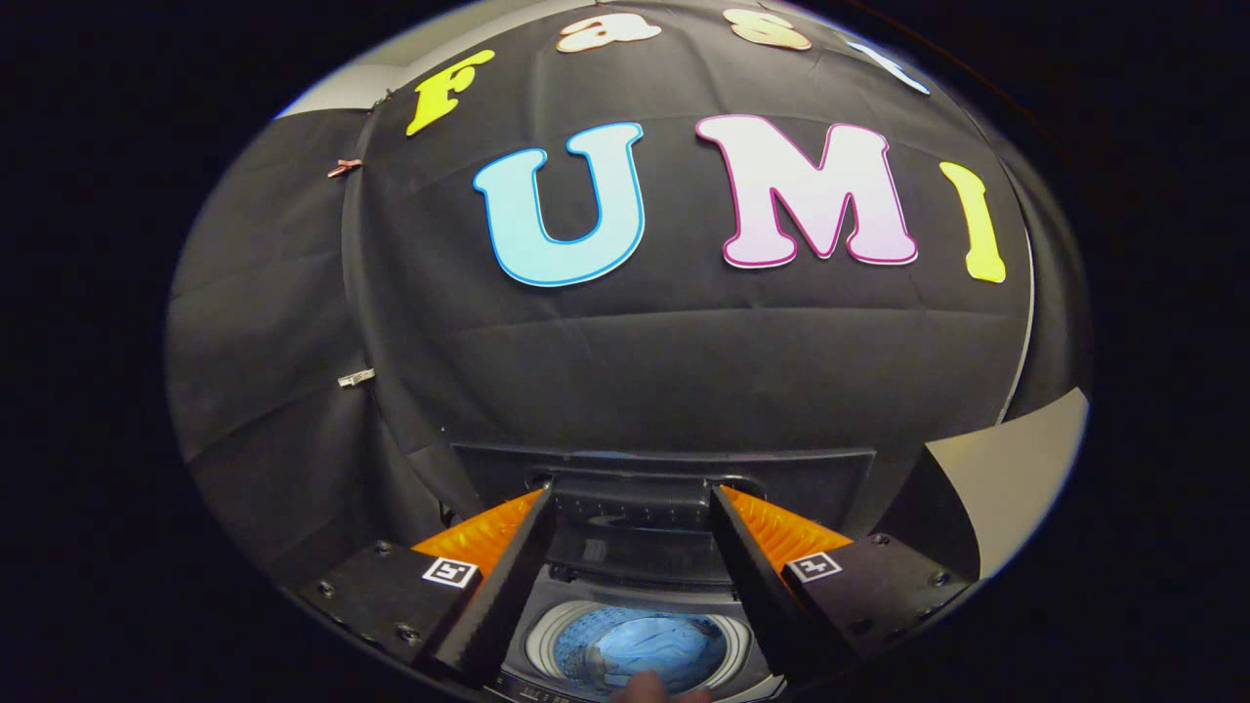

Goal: Put the clothes into the washing machine and then close the washing machine lid.

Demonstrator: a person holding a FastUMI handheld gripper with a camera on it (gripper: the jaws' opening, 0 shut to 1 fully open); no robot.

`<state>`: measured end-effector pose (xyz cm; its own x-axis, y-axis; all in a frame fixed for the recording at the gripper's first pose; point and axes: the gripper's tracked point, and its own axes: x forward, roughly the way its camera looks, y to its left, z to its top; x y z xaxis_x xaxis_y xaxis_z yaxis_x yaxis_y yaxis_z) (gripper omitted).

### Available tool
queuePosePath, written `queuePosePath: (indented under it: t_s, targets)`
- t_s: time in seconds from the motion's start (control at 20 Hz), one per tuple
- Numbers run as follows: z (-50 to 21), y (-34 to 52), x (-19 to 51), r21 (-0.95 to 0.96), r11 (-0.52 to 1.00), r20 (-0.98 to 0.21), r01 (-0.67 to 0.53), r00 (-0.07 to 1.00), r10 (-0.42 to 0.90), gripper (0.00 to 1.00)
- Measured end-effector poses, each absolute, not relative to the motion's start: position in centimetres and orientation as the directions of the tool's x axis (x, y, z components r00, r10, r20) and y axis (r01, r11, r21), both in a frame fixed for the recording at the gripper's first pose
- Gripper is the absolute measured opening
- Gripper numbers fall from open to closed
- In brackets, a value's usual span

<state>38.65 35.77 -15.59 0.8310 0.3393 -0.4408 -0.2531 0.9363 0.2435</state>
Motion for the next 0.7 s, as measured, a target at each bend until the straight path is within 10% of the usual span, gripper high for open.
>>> queuePosePath:
  t_s: [0.7]
  targets:
    - [-20.9, 34.8, 48.5, 0.168, 0.972, -0.643, -0.165, 0.729, 0.235, 0.99]
